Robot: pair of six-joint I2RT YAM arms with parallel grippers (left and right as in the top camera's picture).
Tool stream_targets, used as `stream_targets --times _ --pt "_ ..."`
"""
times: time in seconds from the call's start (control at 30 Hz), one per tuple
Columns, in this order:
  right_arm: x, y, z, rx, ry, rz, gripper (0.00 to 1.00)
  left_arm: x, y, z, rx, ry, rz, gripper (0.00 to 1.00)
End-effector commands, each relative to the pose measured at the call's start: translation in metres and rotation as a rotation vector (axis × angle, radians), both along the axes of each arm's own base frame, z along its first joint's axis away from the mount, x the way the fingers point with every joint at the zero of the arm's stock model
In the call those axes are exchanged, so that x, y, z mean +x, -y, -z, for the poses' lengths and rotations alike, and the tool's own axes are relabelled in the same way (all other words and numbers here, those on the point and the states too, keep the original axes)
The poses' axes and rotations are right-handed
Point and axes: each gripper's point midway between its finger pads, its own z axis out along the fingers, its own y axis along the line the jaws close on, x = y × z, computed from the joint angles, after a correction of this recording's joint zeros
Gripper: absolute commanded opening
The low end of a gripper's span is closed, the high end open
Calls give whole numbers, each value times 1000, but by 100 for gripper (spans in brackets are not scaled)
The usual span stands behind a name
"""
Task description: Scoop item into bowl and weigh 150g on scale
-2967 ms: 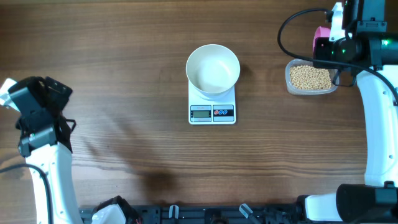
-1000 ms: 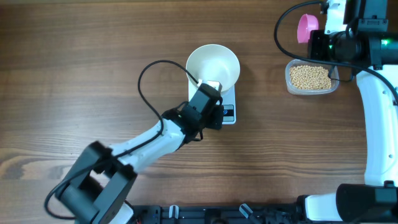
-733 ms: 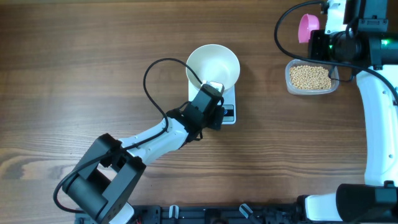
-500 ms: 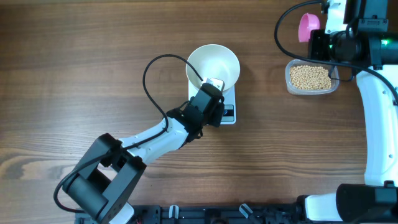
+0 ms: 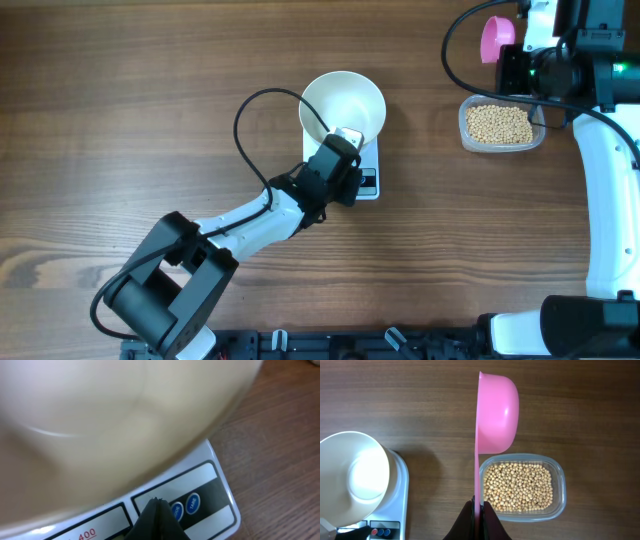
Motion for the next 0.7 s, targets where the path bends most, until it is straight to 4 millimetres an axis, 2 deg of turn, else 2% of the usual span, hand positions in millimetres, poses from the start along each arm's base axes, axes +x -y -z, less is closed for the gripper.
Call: stream_targets --times 0.0,0.2,0.47,0.67 --pt "3 2 5 -16 -9 5 4 -6 5 6 19 -9 77 4" --pt "3 2 5 -16 -10 5 4 -7 4 7 25 -13 79 4" --pt "3 2 5 -16 -9 5 4 -15 -3 24 66 -65 79 4" --pt "3 2 5 -16 -9 5 4 -9 2 19 43 -36 78 4"
